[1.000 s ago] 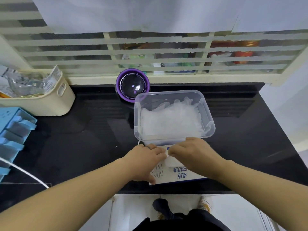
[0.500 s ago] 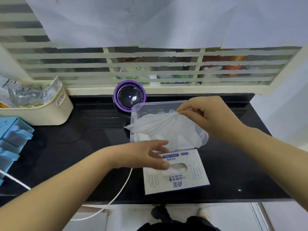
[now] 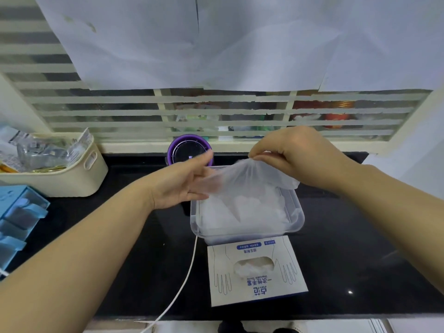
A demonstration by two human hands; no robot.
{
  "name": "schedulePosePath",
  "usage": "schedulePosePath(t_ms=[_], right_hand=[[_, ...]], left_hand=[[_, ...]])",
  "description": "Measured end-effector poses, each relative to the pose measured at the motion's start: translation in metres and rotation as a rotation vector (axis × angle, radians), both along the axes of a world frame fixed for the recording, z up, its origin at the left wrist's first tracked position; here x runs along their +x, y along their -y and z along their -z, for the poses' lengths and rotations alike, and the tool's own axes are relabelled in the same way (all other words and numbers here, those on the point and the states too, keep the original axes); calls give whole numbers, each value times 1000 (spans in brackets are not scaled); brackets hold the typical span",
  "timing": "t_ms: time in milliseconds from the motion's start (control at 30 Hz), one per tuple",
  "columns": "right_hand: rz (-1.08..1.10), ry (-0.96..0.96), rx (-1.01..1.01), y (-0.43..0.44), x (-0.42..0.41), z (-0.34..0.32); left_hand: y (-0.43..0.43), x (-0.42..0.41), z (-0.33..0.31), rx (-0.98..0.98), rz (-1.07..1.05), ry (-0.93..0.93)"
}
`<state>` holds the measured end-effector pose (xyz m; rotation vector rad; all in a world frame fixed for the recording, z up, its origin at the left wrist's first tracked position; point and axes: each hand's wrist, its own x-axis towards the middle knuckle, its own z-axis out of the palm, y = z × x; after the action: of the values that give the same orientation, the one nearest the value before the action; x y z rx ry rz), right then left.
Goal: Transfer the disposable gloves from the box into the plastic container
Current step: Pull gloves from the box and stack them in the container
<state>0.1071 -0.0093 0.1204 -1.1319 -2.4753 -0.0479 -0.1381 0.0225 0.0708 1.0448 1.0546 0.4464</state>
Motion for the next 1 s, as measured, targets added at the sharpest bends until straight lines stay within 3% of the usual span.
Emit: schedulePosePath(t_ms=[167, 333, 433, 500, 600, 700, 833, 1000], right_hand=[[9, 67, -21, -14, 3, -3], [53, 124, -85, -28, 4, -6], [185, 226, -72, -36, 0, 1], [252, 181, -53, -37, -8, 12], [245, 123, -164, -32, -25, 40], [272, 323, -328, -33, -26, 82], [279, 471, -562, -34, -20, 121], [228, 587, -624, -39, -16, 135]], left_hand=[[1, 12, 0, -38, -6, 42], [-3, 25, 9, -186, -182, 258], [-6, 38, 19, -133, -276, 266], [-8, 46, 28, -40, -371, 219], [-8, 51, 45, 151, -430, 30], [-7, 50, 62, 412, -316, -278], [-7, 44, 83, 773, 45, -705], [-13, 49, 97, 955, 583, -1207]])
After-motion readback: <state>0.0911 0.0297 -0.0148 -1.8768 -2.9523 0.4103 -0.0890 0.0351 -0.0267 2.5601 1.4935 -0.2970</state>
